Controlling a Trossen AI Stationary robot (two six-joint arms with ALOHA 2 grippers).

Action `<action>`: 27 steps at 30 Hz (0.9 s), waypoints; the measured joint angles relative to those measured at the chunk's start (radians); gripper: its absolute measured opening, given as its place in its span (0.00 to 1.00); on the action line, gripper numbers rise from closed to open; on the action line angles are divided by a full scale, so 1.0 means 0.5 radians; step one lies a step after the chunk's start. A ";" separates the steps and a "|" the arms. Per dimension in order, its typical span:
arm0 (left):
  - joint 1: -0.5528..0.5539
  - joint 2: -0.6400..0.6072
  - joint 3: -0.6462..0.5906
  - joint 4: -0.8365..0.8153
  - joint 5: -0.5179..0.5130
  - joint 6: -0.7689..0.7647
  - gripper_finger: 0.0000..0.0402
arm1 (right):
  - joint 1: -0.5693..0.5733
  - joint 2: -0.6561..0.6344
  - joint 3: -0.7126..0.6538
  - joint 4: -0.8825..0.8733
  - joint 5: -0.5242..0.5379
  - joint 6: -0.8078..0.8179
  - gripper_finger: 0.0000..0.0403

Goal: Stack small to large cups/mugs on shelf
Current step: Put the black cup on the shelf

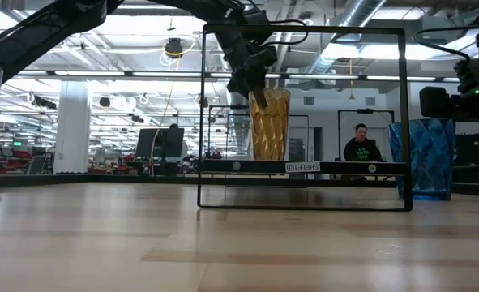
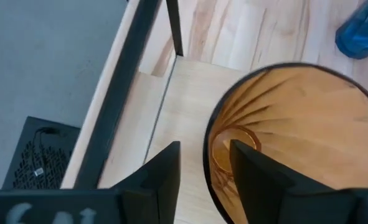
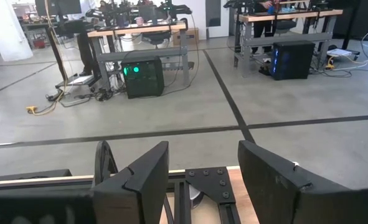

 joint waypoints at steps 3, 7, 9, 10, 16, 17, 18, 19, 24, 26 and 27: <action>0.001 0.000 0.025 -0.004 0.012 0.000 0.41 | 0.000 0.000 0.000 0.000 0.000 0.000 0.53; 0.005 -0.001 0.096 -0.095 0.065 0.000 0.55 | 0.000 0.000 0.000 0.000 0.000 0.000 0.53; 0.005 -0.029 0.089 -0.136 0.064 0.000 0.62 | -0.001 0.000 0.000 0.000 0.000 0.000 0.53; 0.006 -0.042 0.092 -0.187 0.061 0.009 0.64 | 0.000 0.000 0.000 0.000 0.000 0.000 0.53; 0.081 -0.254 0.089 -0.252 0.238 0.109 0.73 | -0.001 0.000 0.000 0.000 0.000 0.000 0.53; 0.103 -0.295 0.089 -0.230 0.318 0.097 0.73 | -0.001 0.000 0.000 0.000 0.000 0.000 0.53; 0.128 -0.333 0.089 -0.196 0.406 0.097 0.73 | 0.000 0.000 0.000 0.000 -0.001 0.001 0.53; 0.150 -0.373 0.090 -0.158 0.490 0.097 0.73 | 0.000 0.000 0.000 -0.001 -0.003 0.001 0.53; 0.241 -0.550 0.090 0.005 0.623 0.111 0.73 | 0.000 0.000 0.000 -0.002 -0.010 0.164 0.53; 0.273 -0.610 0.090 0.037 0.629 0.128 0.73 | 0.000 0.000 0.000 -0.008 -0.015 0.261 0.53; 0.290 -0.637 0.090 0.056 0.633 0.133 0.73 | 0.000 0.000 0.001 -0.009 -0.015 0.276 0.53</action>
